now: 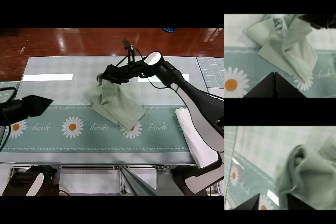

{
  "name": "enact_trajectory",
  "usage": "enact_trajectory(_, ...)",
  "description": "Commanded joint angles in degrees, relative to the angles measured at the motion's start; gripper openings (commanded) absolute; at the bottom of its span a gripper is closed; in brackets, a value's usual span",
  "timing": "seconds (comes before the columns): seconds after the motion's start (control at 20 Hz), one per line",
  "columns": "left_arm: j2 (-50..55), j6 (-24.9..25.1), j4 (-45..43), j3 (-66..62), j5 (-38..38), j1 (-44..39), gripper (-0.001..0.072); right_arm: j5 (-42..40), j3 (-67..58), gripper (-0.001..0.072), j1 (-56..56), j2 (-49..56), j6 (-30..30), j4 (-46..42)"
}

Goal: Fold the shirts.

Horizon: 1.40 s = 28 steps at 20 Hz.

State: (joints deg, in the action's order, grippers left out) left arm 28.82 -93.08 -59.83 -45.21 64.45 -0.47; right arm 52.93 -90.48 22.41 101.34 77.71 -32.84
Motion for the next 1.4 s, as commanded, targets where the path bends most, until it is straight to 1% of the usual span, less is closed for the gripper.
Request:
enact_trajectory(0.0, -1.5, -0.9, 0.5, 5.5, -1.1, 0.1, 0.0016, 2.1, -4.3, 0.0415, 0.3, 3.8, 0.7, 0.2)
enact_trajectory(0.15, -1.4, -0.9, 0.5, 6.8, -0.6, 0.1, 0.0016, 11.3, -5.2, 0.0413, -5.0, -0.9, 3.6, -0.4)
enact_trajectory(0.2, -1.4, -0.9, 0.5, 6.8, -0.3, 0.1, 0.0017, 15.3, -5.2, 0.0413, -7.5, -3.6, 4.4, -2.1)
enact_trajectory(0.25, -1.7, -0.9, 0.5, 6.8, -0.1, 0.1, 0.0016, 19.8, -5.1, 0.0413, -10.1, -7.0, 6.0, -5.6)
enact_trajectory(0.3, -1.9, -0.9, 0.5, 6.8, -0.1, 0.1, 0.0017, 23.4, -4.9, 0.0413, -12.3, -10.8, 7.3, -10.6)
enact_trajectory(0.35, -2.2, -0.9, 0.5, 6.8, -0.1, 0.1, 0.0016, 26.5, -4.1, 0.0413, -14.5, -15.6, 9.2, -18.2)
enact_trajectory(0.45, -3.2, -0.6, 0.4, 6.8, -0.1, 0.1, 0.0017, 29.0, 0.8, 0.0413, -18.0, -26.1, 12.0, -34.4)
enact_trajectory(0.55, -4.3, -0.4, 0.2, 6.8, -0.1, 0.1, 0.0016, 26.6, 11.2, 0.0413, -22.0, -37.6, 14.7, -45.1)
enact_trajectory(0.6, -4.7, -0.5, 0.2, 6.8, -0.1, 0.1, 0.0016, 24.0, 17.9, 0.0413, -24.3, -43.0, 15.8, -46.9)
enact_trajectory(0.75, -5.2, -0.5, 0.2, 6.8, -0.1, 0.1, 0.0016, 14.9, 41.0, 0.0413, -30.7, -57.0, 19.8, -46.4)
enact_trajectory(0.8, -5.2, -0.5, 0.3, 6.8, -0.2, 0.1, 0.0016, 12.4, 47.4, 0.0413, -31.8, -59.7, 21.0, -44.7)
enact_trajectory(0.9, -5.2, -0.5, 0.2, 6.8, -0.3, 0.1, 0.0016, 7.5, 57.9, 0.0408, -32.3, -61.9, 21.4, -37.2)
enact_trajectory(1.0, -5.2, -0.5, 0.2, 6.8, -0.3, 0.1, 0.0016, 2.3, 64.7, 0.0408, -30.7, -60.4, 19.8, -26.8)
enact_trajectory(1.1, -5.2, -0.5, 0.2, 6.8, -0.3, 0.1, 0.0016, -1.7, 66.7, 0.0408, -27.3, -56.4, 17.6, -20.8)
enact_trajectory(1.2, -5.2, -0.5, 0.2, 6.8, -0.3, 0.1, 0.0016, -4.9, 66.7, 0.0408, -23.6, -50.2, 14.6, -16.0)
enact_trajectory(1.25, -5.2, -0.5, 0.2, 6.8, -0.3, 0.1, 0.0016, -5.7, 66.7, 0.0408, -22.3, -46.9, 12.5, -12.7)
enact_trajectory(1.35, -5.0, -0.5, 0.2, 6.8, -0.3, 0.1, 0.0016, -7.6, 66.6, 0.0408, -20.4, -40.4, 5.8, -3.1)
